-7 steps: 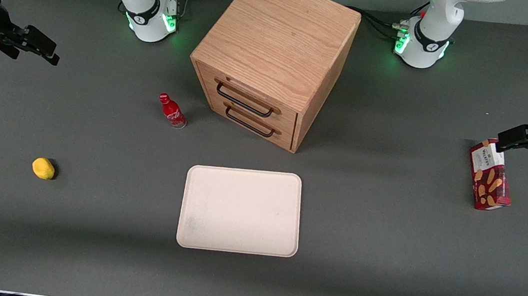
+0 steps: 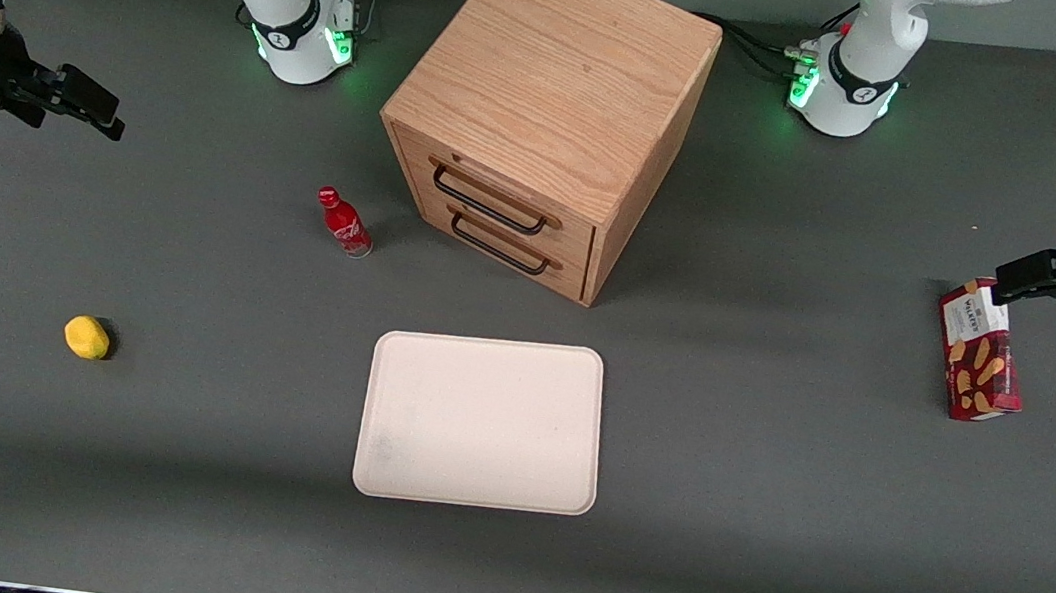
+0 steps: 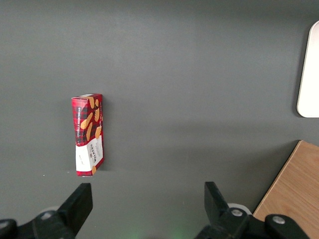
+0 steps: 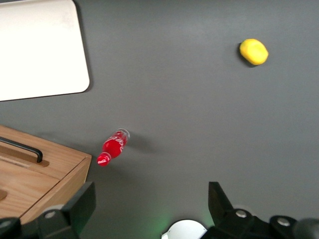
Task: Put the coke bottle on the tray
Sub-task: 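Move the right gripper down toward the red Coca-Cola bottle beside the cabinet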
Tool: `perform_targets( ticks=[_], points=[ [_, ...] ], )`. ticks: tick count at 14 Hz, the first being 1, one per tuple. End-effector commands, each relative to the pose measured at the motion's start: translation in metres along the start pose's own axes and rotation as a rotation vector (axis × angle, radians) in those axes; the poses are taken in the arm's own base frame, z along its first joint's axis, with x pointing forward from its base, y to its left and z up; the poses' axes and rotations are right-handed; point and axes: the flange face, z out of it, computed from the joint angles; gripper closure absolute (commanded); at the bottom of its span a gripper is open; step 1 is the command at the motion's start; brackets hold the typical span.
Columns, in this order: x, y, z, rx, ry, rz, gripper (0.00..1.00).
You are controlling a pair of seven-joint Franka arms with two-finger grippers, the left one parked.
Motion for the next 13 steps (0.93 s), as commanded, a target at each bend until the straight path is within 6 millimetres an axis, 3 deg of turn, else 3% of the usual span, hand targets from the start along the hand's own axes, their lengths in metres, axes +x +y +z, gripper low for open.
perform_targets(
  ticks=[1, 5, 9, 13],
  points=[
    [0.009, -0.029, 0.018, 0.011, -0.013, -0.021, 0.0],
    [0.003, -0.071, 0.083, 0.005, 0.006, -0.033, 0.0],
    [-0.026, -0.107, 0.16, 0.029, 0.023, -0.036, 0.0],
    [-0.042, -0.115, 0.231, 0.02, 0.032, -0.043, 0.0]
  ],
)
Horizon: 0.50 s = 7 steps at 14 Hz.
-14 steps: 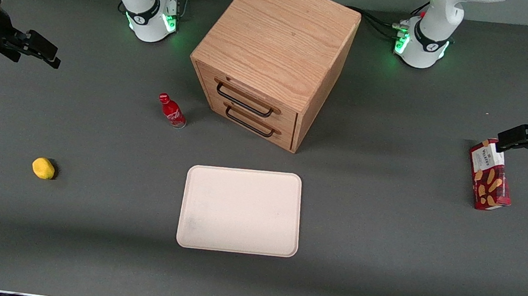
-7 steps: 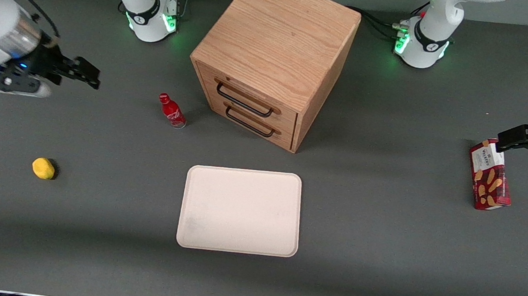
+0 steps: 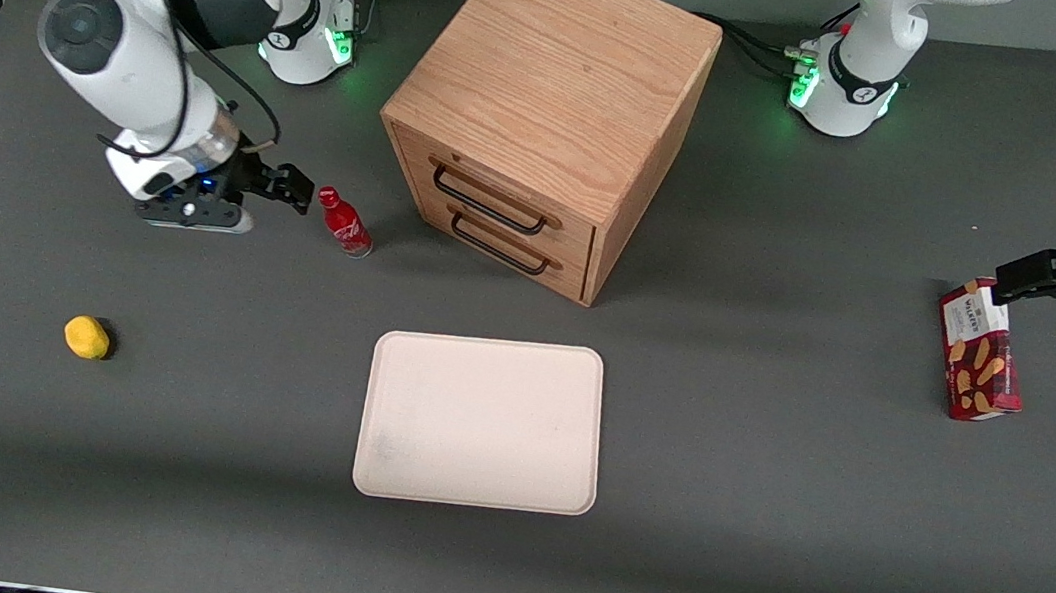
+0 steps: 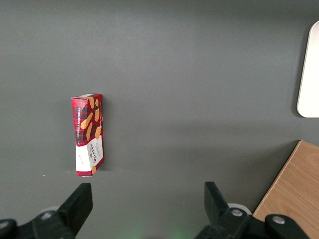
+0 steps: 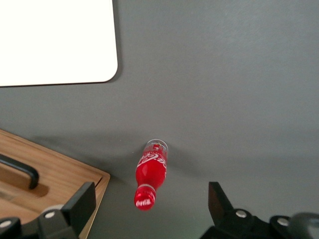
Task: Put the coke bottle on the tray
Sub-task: 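Move the right gripper down toward the red Coca-Cola bottle beside the cabinet, then close the right gripper around the red Coca-Cola bottle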
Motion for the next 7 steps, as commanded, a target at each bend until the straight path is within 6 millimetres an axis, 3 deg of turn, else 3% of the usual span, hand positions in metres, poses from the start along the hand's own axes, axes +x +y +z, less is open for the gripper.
perform_targets(
  ticks=[1, 4, 7],
  points=[
    [-0.024, -0.01, 0.034, 0.012, 0.015, 0.013, 0.0],
    [-0.041, -0.028, 0.064, 0.003, 0.024, 0.033, 0.0],
    [-0.052, -0.024, 0.087, -0.001, 0.025, 0.034, 0.0]
  ],
)
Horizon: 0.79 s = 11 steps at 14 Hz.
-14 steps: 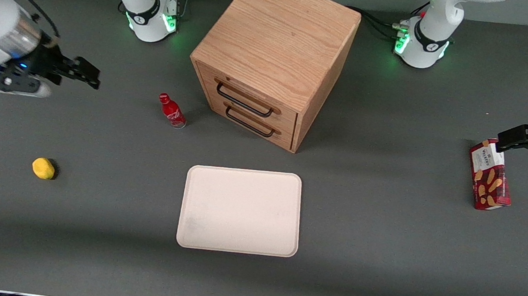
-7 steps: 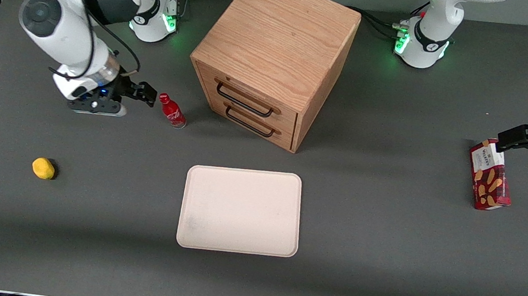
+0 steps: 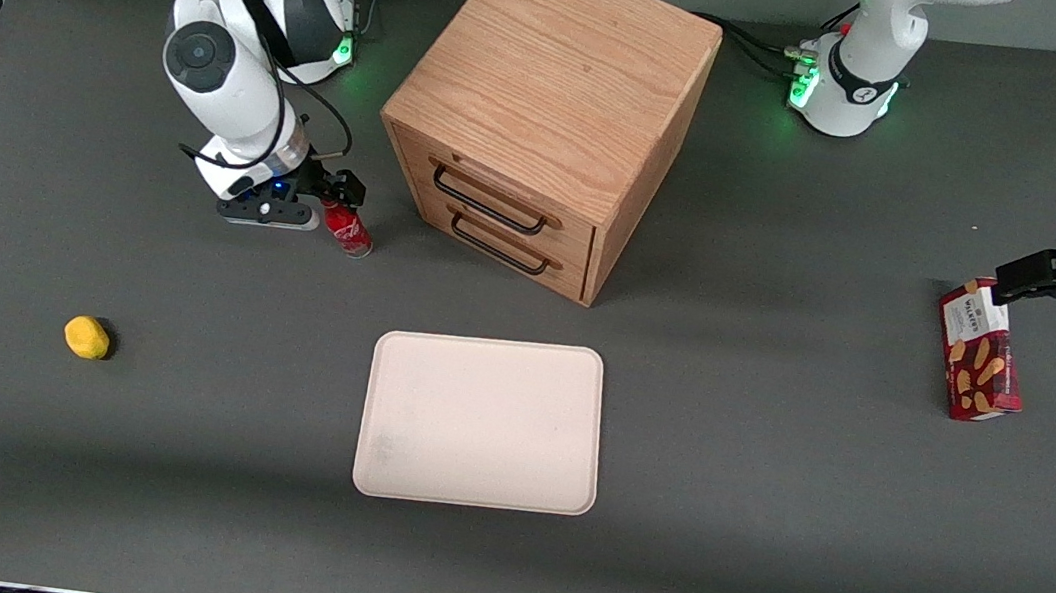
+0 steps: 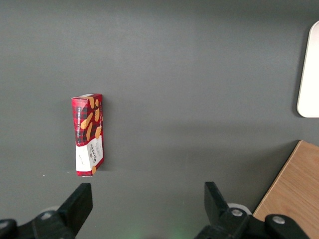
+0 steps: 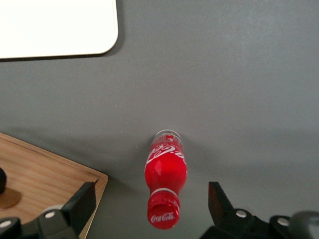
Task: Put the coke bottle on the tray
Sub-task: 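Close the right gripper around the red Coca-Cola bottle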
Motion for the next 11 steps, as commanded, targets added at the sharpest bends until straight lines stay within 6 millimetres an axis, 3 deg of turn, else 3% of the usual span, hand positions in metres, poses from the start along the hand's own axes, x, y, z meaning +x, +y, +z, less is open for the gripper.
perform_targets(
  ticks=[1, 4, 6, 7, 11],
  points=[
    [-0.0149, 0.0045, 0.0163, 0.015, 0.012, 0.025, 0.0],
    [-0.0197, 0.0066, 0.0235, 0.011, 0.007, 0.025, 0.0],
    [-0.0206, 0.0071, 0.0248, 0.01, 0.005, 0.025, 0.08],
    [-0.0209, 0.0065, 0.0248, 0.01, 0.005, 0.024, 0.19],
    [-0.0215, 0.0053, 0.0262, 0.008, 0.002, 0.019, 0.85]
  ],
)
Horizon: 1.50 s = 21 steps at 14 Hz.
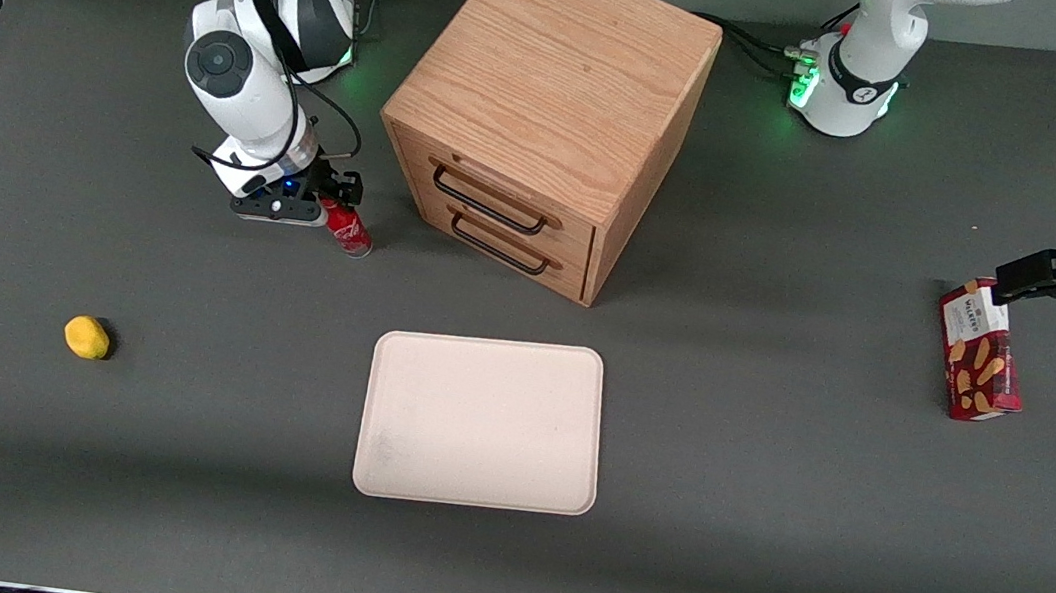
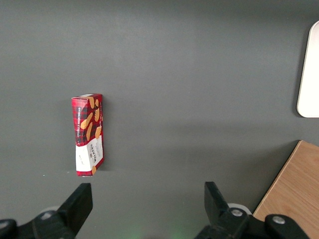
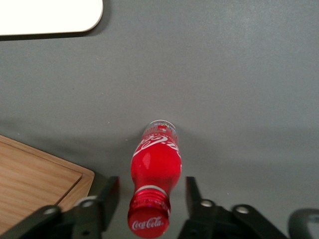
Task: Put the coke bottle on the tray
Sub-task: 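Close the right gripper around the red Coca-Cola bottle, then lift the bottle and carry it with the right gripper to the white tray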
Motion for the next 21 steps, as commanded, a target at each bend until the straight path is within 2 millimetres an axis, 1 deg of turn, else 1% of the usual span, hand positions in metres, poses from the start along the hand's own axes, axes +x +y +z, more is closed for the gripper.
perform_targets(
  ticks=[1, 3, 4, 7, 8, 12, 13, 16, 17, 18, 20, 21],
  points=[
    [-0.005, -0.003, -0.002, 0.017, 0.011, 0.017, 0.98],
    [-0.001, -0.003, -0.008, 0.022, 0.021, 0.009, 1.0],
    [0.003, -0.004, -0.015, 0.026, 0.032, 0.005, 1.0],
    [0.027, -0.01, -0.049, 0.046, 0.076, 0.001, 1.0],
    [0.039, -0.016, -0.067, 0.045, 0.072, -0.005, 1.0],
    [0.094, -0.043, -0.16, 0.035, 0.003, -0.022, 1.0],
    [0.107, -0.044, -0.184, 0.027, 0.008, -0.024, 1.0],
    [0.143, -0.051, -0.243, -0.018, 0.017, -0.037, 1.0],
    [0.155, -0.052, -0.258, -0.027, 0.011, -0.037, 1.0],
    [0.167, -0.052, -0.267, -0.043, -0.002, -0.05, 1.0],
    [0.189, -0.057, -0.278, -0.038, 0.007, -0.063, 1.0],
    [0.199, -0.059, -0.278, -0.028, 0.02, -0.068, 1.0]
  ],
)
